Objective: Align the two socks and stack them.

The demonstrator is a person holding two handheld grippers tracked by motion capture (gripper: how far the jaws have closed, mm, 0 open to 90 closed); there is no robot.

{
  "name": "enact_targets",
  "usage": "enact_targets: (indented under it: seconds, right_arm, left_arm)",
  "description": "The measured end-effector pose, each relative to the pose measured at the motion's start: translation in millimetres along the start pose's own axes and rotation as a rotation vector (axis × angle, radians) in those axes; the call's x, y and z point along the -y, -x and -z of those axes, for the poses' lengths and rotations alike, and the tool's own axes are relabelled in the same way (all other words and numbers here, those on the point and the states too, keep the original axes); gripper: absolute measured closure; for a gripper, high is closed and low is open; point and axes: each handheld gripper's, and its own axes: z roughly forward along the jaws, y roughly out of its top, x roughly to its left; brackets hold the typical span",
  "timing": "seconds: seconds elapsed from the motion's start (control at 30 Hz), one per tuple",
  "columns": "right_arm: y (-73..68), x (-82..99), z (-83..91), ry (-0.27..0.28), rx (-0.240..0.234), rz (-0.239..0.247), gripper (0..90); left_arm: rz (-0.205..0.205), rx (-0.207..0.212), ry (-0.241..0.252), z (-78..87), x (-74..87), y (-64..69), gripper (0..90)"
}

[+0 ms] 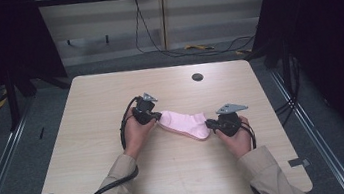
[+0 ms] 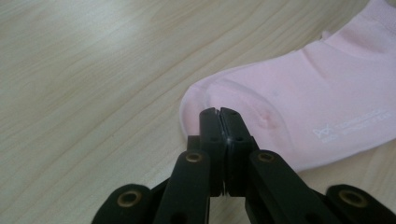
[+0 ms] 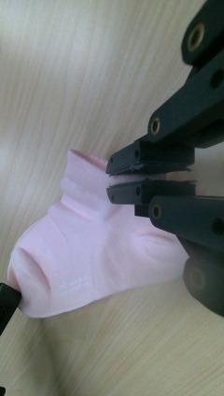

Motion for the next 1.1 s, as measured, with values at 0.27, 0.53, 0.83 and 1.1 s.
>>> enact_targets:
  seconds: [0.27, 0.53, 0.83, 1.1]
  right_arm:
    - [-1.9, 3.9, -6.5, -0.011, -0.005, -0.002, 84.8]
    - [-11.6, 4.2, -13.9, -0.047, -0.009, 0.022, 84.5]
    - [-17.3, -6.3, -14.7, -0.023, 0.001, 0.040, 84.6]
    - [-16.8, -3.2, -24.3, -0.035, 0.013, 0.049, 76.4]
  left_arm:
    - [0.001, -0.011, -0.022, 3.2, 9.9, -5.0, 88.0]
    - [0.019, 0.005, -0.046, 15.1, 25.7, -3.5, 89.1]
    - [0.008, -0.035, -0.001, 27.5, 22.9, -7.8, 89.3]
    - [-0.014, -0.088, 0.003, 18.2, 28.7, -12.8, 72.8]
